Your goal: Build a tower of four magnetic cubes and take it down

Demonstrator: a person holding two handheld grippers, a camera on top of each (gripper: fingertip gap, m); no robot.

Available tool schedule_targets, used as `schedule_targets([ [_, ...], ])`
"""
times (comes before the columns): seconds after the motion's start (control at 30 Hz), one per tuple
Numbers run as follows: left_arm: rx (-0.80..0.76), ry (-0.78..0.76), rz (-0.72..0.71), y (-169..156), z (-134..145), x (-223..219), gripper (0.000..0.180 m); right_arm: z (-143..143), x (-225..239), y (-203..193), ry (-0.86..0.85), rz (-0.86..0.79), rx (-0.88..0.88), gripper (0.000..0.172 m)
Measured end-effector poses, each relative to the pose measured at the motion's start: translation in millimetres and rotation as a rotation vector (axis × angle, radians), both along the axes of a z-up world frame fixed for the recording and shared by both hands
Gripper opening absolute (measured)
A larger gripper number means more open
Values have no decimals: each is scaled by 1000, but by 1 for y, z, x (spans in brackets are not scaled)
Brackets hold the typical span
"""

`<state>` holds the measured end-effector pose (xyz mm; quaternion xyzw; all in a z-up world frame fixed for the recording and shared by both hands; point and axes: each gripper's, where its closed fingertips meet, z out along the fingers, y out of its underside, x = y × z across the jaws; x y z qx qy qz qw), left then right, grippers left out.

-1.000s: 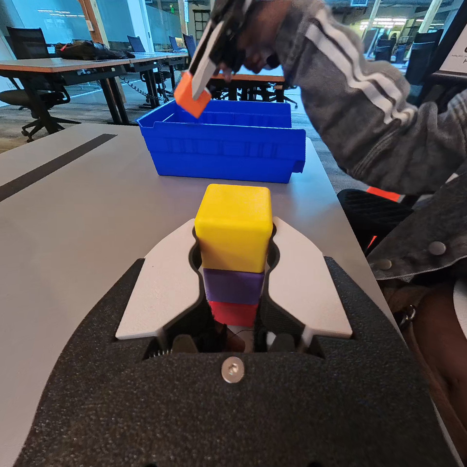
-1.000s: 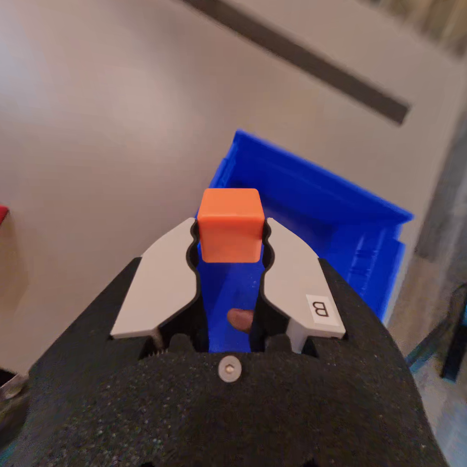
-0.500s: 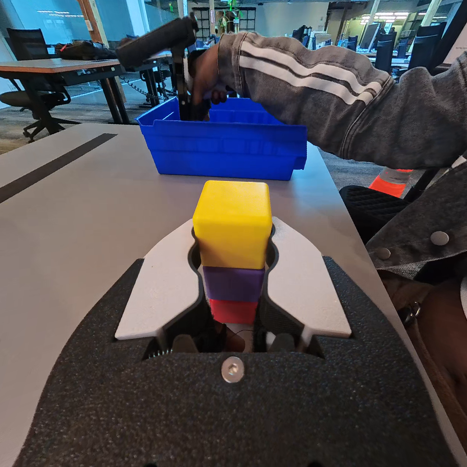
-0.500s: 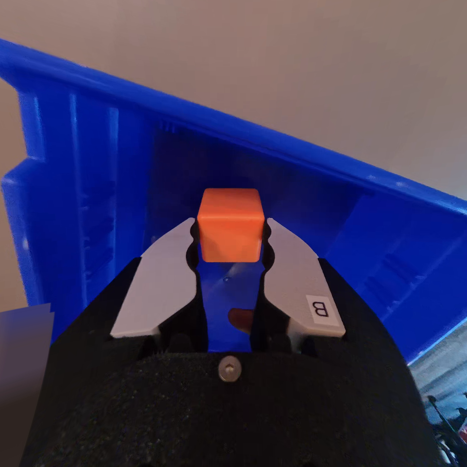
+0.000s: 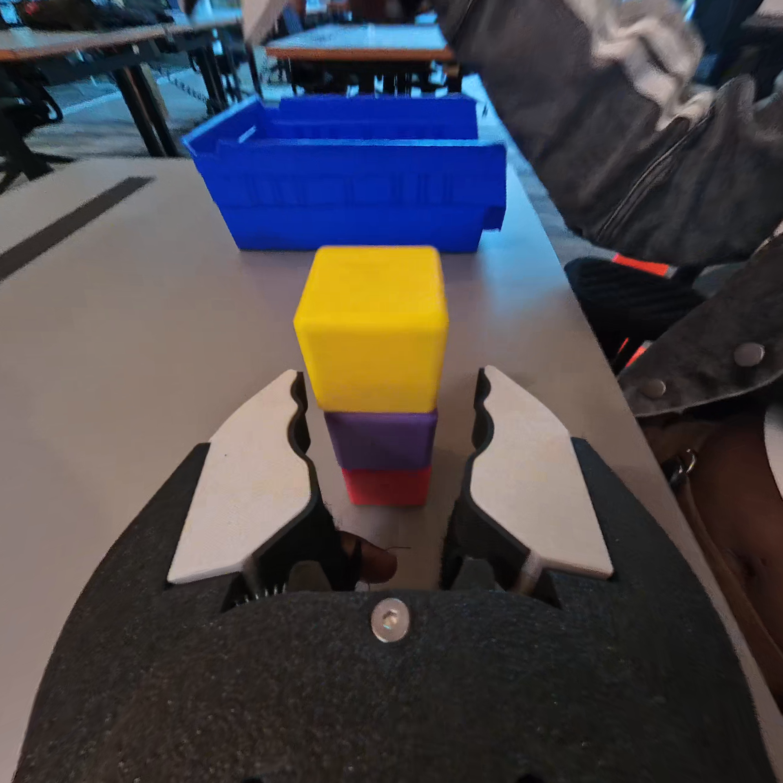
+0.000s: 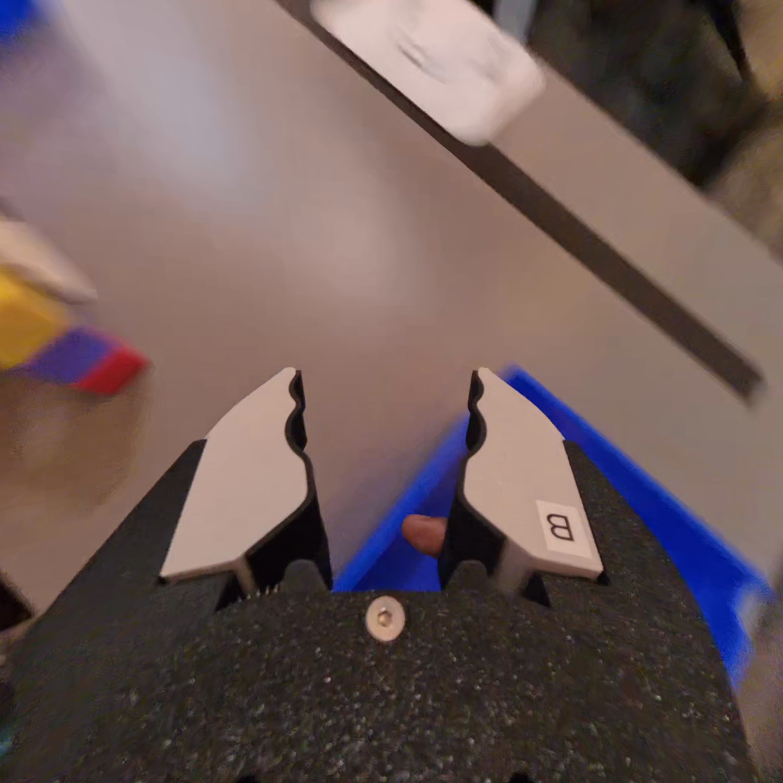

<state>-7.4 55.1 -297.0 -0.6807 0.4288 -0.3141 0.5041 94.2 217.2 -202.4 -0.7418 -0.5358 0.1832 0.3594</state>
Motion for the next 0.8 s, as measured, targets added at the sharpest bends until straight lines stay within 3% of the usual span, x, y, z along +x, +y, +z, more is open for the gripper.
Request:
schedule_targets([
  [0.1,10,55,15,3,-11,0,74,12,-56,-90,71,437,85,73],
  [0.23,13,84,13,3,-19,4,70,-13,-95,-154,-17,706,83,70],
  [0.5,19,70,48,8,-17,2,55,-60,-126,-164,-238,787,37,61],
  [0.53,18,71,48,8,-17,2,55,-62,-127,-165,-239,797,33,50],
  [0.8,1,115,47,7,-24,1,55,-49,-122,-162,-118,762,49,48],
])
